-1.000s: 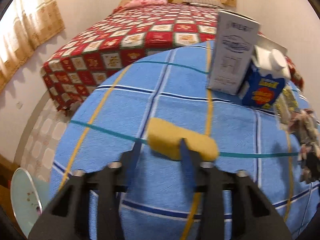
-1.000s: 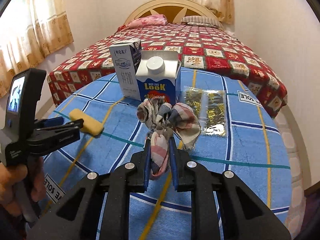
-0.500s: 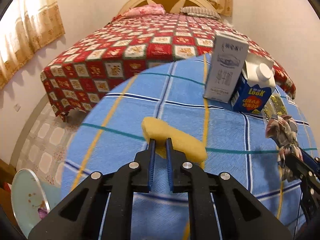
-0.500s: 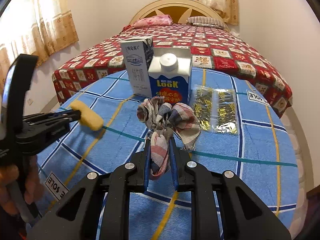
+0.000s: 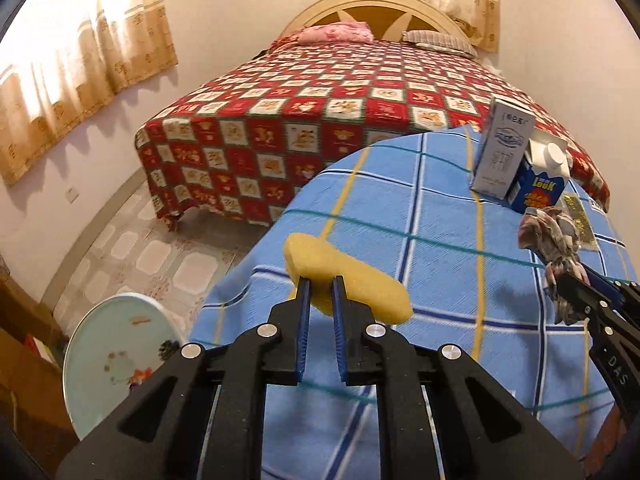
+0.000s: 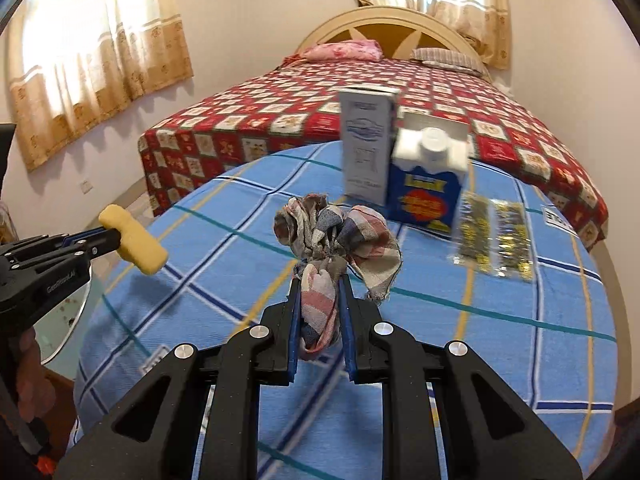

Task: Collect trash
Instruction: 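Carry the checked cloth and yellow sponge over the bin with both tools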

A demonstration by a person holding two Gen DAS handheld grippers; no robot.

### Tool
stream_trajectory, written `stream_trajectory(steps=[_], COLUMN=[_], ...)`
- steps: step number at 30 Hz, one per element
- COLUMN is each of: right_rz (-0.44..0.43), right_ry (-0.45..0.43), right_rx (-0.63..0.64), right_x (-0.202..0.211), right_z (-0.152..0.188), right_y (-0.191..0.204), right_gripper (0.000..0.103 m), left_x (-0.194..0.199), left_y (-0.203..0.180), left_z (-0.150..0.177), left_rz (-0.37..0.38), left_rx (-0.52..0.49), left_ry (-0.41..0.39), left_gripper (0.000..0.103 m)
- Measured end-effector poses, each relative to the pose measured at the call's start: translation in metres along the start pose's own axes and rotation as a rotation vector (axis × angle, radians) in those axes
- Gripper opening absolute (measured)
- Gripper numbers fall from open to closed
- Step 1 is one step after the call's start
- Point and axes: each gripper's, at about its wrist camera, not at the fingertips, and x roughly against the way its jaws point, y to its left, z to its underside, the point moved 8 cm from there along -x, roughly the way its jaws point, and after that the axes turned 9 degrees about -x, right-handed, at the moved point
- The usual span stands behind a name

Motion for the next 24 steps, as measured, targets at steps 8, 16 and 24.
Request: stream_trajectory(steps=[8, 16, 24], right_rz=[-0.014, -0.027, -0.044], right_ry=[-0.004, -0.011, -0.013], right_rx=[0.036, 0.057, 0.083], right_x=[0.007, 0.020, 0.030], right_z=[0.009, 0.021, 0.035], right_y=[0.028, 0.046, 0.064], right_gripper=[0.018, 0.018, 0.018], left_x=[0.017, 0.036, 0.050], left_y=[0.014, 0.023, 0.032], left_z=[0.025, 0.045, 0.063], left_rz=[-0.005, -0.006, -0.016], left_rx=[0.016, 0.028, 0.035], left_ry=[0.004, -0.007, -0.011], left_gripper=[0.011, 0.011, 0.011])
